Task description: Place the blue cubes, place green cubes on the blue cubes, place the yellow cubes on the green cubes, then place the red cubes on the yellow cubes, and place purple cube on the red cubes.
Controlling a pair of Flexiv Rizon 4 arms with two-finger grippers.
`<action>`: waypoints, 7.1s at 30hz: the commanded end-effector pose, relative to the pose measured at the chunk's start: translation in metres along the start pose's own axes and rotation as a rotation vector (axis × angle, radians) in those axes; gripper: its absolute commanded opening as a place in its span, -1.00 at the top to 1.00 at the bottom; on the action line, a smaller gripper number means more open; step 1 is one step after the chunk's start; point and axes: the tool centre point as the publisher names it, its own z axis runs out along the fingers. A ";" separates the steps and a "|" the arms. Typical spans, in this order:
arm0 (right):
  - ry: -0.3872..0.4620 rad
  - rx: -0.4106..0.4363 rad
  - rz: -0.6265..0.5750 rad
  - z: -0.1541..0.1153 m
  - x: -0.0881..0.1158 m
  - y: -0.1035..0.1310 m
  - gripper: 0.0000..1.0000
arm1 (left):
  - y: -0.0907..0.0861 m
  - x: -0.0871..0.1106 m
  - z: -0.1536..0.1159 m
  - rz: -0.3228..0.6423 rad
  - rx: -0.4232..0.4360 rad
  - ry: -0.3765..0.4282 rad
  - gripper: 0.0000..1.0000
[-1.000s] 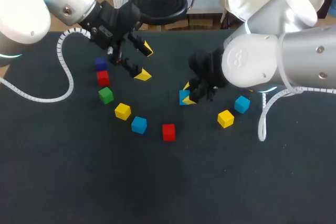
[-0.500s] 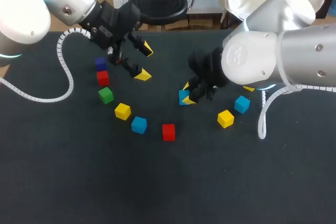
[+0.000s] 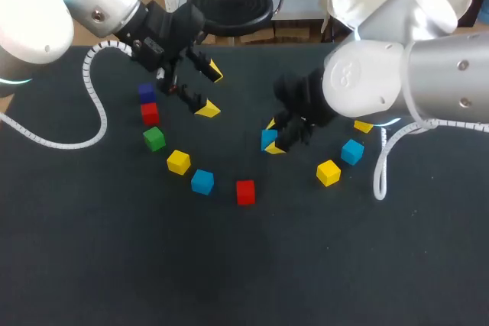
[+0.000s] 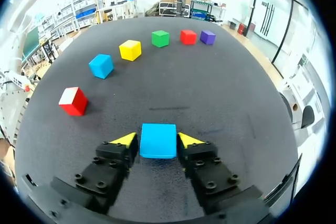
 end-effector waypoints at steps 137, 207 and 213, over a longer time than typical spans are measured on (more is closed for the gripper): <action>-0.088 -0.033 -0.068 -0.016 -0.012 0.018 1.00 | 0.000 0.000 0.000 -0.001 0.000 0.002 -1.00; -0.092 -0.007 -0.047 -0.006 -0.014 0.002 -1.00 | 0.000 0.000 0.000 -0.001 0.000 0.002 -1.00; -0.091 -0.003 -0.049 -0.009 -0.015 0.003 -1.00 | 0.000 0.000 0.000 -0.001 0.000 0.002 -1.00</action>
